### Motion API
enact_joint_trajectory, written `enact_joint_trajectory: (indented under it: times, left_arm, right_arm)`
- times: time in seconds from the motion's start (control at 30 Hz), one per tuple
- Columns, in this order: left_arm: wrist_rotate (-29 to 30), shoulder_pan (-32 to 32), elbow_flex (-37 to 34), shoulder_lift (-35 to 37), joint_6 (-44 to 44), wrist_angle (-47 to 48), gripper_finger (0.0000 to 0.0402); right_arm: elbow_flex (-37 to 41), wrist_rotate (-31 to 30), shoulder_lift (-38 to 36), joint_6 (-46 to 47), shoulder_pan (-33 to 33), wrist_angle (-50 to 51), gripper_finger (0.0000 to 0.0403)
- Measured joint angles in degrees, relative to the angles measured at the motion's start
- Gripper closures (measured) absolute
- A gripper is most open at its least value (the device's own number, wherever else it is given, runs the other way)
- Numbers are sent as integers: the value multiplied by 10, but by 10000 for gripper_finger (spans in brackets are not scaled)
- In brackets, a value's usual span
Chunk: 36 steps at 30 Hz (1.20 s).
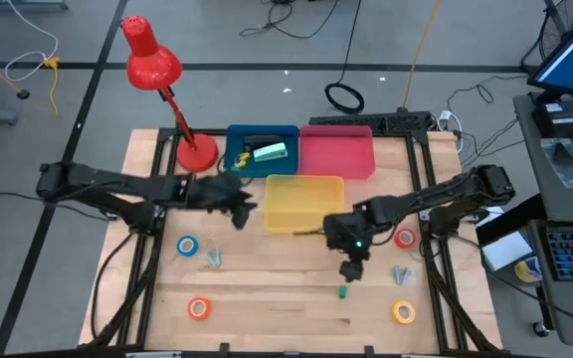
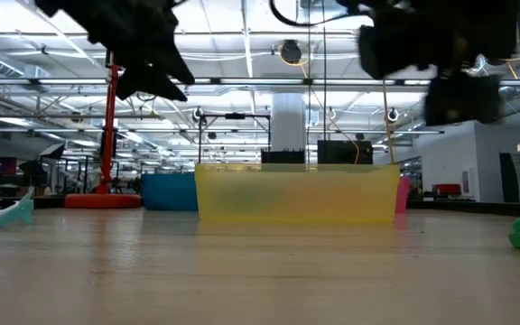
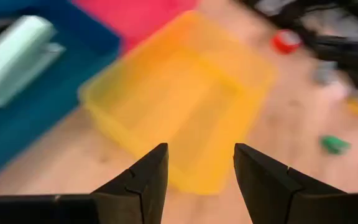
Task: Pick and place Stapler, Stapler remover, tape
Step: Put the green small stapler into the blue bin
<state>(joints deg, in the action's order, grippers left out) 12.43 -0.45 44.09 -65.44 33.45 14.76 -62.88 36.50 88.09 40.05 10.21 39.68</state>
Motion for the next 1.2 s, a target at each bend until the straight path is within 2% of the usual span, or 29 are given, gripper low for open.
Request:
enact_joint_trajectory:
  times: [0.07,0.2,0.37,0.57,0.67,0.87,1.2]
  left_arm:
    - [16,-39,-35,20,13,-46,218]
    - [56,-104,-88,54,25,-109,218]
    - [120,-153,-132,92,45,-119,218]
    - [131,-165,-173,156,7,-111,218]
    - [104,-162,-186,190,-29,-100,218]
    - [38,-141,-212,249,-88,-86,218]
    - [-44,-101,-225,295,-153,-87,218]
  right_arm:
    - [0,-31,-6,33,18,57,167]
    - [0,-36,-9,120,49,82,167]
    - [0,-64,-11,247,92,30,167]
    - [0,-180,-11,434,132,-40,167]
    - [0,-239,-11,523,148,-55,167]
    - [0,-319,-11,669,191,-54,167]
    - [0,-429,-11,814,237,-45,167]
